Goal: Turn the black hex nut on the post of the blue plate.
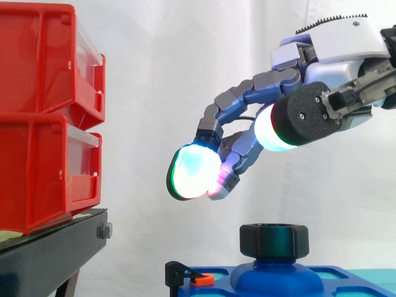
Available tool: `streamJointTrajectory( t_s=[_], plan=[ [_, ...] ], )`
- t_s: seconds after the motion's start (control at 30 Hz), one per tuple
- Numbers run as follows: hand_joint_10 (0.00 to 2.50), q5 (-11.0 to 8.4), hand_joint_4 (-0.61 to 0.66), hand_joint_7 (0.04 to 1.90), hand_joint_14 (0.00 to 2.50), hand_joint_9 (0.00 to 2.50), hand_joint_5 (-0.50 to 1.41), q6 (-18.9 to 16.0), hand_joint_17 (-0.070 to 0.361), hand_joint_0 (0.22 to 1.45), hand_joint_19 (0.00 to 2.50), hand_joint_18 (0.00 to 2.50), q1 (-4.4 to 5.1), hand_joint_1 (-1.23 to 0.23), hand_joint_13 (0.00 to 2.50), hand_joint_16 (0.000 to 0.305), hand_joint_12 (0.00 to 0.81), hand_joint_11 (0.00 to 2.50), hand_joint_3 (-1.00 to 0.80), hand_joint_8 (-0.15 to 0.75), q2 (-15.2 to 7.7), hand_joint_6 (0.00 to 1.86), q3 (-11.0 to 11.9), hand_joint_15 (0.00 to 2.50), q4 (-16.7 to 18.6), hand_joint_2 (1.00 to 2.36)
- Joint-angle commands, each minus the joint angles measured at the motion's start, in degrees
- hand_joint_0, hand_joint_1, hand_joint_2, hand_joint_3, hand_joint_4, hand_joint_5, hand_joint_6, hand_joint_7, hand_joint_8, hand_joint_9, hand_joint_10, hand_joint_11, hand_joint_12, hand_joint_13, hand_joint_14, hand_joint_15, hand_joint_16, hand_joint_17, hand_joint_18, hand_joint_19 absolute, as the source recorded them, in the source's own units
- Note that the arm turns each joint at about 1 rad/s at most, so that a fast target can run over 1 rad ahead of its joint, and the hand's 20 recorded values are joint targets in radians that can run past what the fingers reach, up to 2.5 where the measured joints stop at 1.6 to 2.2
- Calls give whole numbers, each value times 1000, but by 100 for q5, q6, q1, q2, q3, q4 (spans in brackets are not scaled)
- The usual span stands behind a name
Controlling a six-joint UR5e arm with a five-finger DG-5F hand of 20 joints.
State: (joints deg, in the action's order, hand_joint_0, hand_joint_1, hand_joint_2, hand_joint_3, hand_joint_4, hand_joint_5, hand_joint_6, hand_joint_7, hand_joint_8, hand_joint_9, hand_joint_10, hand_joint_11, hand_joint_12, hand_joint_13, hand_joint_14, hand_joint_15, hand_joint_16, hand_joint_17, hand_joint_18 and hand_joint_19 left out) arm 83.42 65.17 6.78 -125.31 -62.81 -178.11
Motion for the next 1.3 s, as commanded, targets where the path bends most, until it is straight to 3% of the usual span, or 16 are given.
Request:
streamJointTrajectory(
  t_s=[0.0,0.13,0.37,0.7,0.83,1.27],
  plan=[
    [0,87,260,805,0,659,-133,127,94,483,13,0,-1,-540,299,42,324,0,-500,265,-2,502,-3,0,-40,1000],
    [0,236,262,841,0,656,-115,233,94,483,3,0,-1,-529,286,42,322,0,-500,264,-2,503,-3,0,-101,1000],
    [0,263,245,846,0,656,-100,268,95,482,0,0,-1,-514,264,42,320,0,-500,261,-2,503,-3,0,-251,1000],
    [0,280,181,840,0,669,-80,584,94,485,0,0,-10,-486,257,42,313,0,-500,240,-2,503,-3,0,-365,1000],
    [0,350,178,836,0,679,-78,830,93,487,0,0,-54,-484,263,41,311,0,-500,236,-2,503,-3,0,-374,1000],
    [0,491,177,837,0,704,-78,1050,91,491,0,0,-203,-484,272,40,309,0,-500,233,-2,503,-3,0,-532,1000]
  ],
)
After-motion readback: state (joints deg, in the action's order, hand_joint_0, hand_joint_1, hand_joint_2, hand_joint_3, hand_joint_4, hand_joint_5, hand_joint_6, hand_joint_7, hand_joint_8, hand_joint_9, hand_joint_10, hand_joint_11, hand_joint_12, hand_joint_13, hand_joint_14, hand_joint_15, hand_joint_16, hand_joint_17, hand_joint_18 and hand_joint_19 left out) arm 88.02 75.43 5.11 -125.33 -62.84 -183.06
